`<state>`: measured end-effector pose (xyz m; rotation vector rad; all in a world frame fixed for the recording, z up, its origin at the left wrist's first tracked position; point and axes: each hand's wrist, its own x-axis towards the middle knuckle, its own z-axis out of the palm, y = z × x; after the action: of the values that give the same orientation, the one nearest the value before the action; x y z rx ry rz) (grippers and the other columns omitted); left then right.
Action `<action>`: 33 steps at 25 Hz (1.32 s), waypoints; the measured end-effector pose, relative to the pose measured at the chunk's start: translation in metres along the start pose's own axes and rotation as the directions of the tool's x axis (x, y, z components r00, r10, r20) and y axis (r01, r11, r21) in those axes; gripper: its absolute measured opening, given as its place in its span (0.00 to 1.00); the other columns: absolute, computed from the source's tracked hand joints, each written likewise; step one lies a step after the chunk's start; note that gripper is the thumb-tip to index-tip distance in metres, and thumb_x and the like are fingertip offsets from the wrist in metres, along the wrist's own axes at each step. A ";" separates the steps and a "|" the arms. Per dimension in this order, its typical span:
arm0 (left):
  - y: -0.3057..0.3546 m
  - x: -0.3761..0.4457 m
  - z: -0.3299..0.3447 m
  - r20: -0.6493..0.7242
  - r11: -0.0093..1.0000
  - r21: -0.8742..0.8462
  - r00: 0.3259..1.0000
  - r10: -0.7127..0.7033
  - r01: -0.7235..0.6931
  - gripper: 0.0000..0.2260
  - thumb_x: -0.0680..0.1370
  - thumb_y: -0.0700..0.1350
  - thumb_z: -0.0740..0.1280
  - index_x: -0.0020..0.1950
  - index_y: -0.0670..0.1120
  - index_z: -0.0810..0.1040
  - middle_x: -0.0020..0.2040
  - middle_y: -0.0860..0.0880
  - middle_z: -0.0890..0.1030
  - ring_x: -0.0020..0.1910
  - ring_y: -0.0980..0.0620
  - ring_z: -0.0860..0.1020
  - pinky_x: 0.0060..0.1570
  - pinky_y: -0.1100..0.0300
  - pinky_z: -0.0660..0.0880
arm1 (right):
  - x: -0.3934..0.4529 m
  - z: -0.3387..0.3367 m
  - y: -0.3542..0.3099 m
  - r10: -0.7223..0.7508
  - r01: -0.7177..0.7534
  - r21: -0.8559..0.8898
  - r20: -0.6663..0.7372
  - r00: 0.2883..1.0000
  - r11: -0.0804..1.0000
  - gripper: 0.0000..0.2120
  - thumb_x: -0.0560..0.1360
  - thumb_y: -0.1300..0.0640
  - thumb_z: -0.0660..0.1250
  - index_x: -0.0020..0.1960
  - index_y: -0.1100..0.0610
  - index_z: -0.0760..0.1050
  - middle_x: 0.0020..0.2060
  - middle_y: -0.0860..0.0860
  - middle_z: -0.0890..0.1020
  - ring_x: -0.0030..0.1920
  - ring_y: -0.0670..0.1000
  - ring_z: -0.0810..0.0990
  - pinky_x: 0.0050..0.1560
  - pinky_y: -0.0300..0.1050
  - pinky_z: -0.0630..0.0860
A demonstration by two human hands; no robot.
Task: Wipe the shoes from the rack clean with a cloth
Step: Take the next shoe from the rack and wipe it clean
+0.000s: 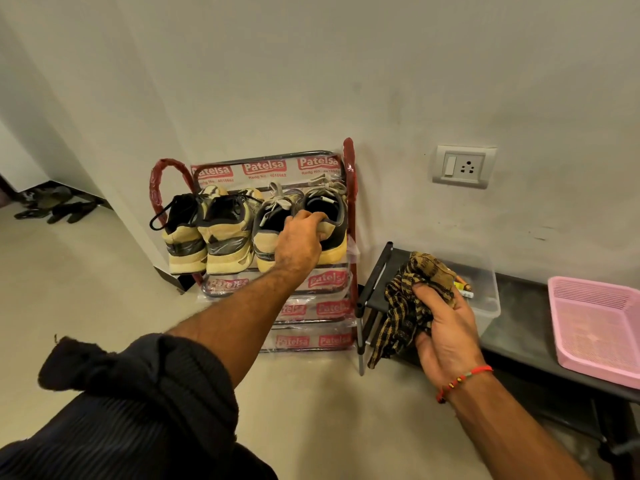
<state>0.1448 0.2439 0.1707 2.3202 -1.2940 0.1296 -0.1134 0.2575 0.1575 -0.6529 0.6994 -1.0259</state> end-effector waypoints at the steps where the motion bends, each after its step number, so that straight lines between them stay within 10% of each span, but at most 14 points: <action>1: 0.002 0.001 0.002 -0.016 0.996 0.088 1.000 0.025 -0.024 0.21 0.81 0.41 0.68 0.74 0.52 0.73 0.69 0.49 0.75 0.67 0.44 0.71 0.61 0.46 0.75 | 0.001 0.000 0.001 -0.002 0.002 0.003 -0.008 1.000 1.000 0.12 0.77 0.66 0.67 0.57 0.55 0.80 0.45 0.52 0.87 0.44 0.51 0.86 0.38 0.46 0.84; 9: -0.037 -0.006 -0.020 -0.015 0.948 0.319 1.000 -0.006 0.011 0.30 0.78 0.65 0.66 0.72 0.46 0.70 0.70 0.42 0.71 0.69 0.41 0.66 0.70 0.43 0.67 | 0.001 0.000 0.003 -0.001 0.001 0.001 0.007 1.000 1.000 0.14 0.77 0.65 0.67 0.61 0.56 0.79 0.49 0.53 0.87 0.48 0.52 0.86 0.43 0.49 0.84; 13: -0.067 0.000 -0.048 0.278 0.876 0.481 0.949 -0.148 -0.004 0.33 0.78 0.72 0.56 0.64 0.47 0.80 0.65 0.41 0.78 0.72 0.39 0.65 0.72 0.39 0.59 | -0.001 -0.002 0.002 0.012 -0.012 0.001 0.012 1.000 1.000 0.13 0.77 0.65 0.67 0.60 0.54 0.79 0.49 0.52 0.87 0.48 0.52 0.86 0.37 0.46 0.83; 22: -0.053 0.024 -0.053 0.500 0.965 0.248 0.842 -0.203 0.085 0.20 0.82 0.62 0.63 0.57 0.47 0.82 0.50 0.50 0.82 0.53 0.49 0.76 0.54 0.51 0.64 | 0.000 -0.005 0.003 0.005 -0.005 -0.041 -0.007 1.000 0.999 0.12 0.77 0.65 0.67 0.58 0.53 0.79 0.47 0.52 0.87 0.47 0.51 0.86 0.38 0.47 0.84; 26: -0.059 0.027 -0.056 0.304 0.973 0.188 0.935 -0.184 0.130 0.13 0.83 0.57 0.63 0.54 0.49 0.81 0.49 0.47 0.82 0.57 0.44 0.77 0.66 0.45 0.63 | 0.001 -0.007 0.000 -0.004 0.004 -0.045 -0.004 1.000 0.999 0.11 0.78 0.65 0.67 0.55 0.52 0.79 0.45 0.50 0.87 0.45 0.50 0.86 0.37 0.45 0.83; 33: -0.037 0.000 -0.112 0.092 0.973 -0.146 0.982 -0.165 0.177 0.13 0.82 0.50 0.66 0.62 0.45 0.81 0.52 0.45 0.84 0.50 0.47 0.83 0.54 0.45 0.82 | -0.005 -0.012 -0.008 -0.019 0.019 -0.052 0.008 1.000 0.998 0.12 0.78 0.65 0.67 0.56 0.52 0.79 0.47 0.50 0.87 0.49 0.52 0.86 0.41 0.45 0.82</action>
<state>0.1919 0.3106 0.2565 2.3110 -1.0929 -0.1159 -0.1287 0.2573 0.1576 -0.7096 0.7170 -1.0249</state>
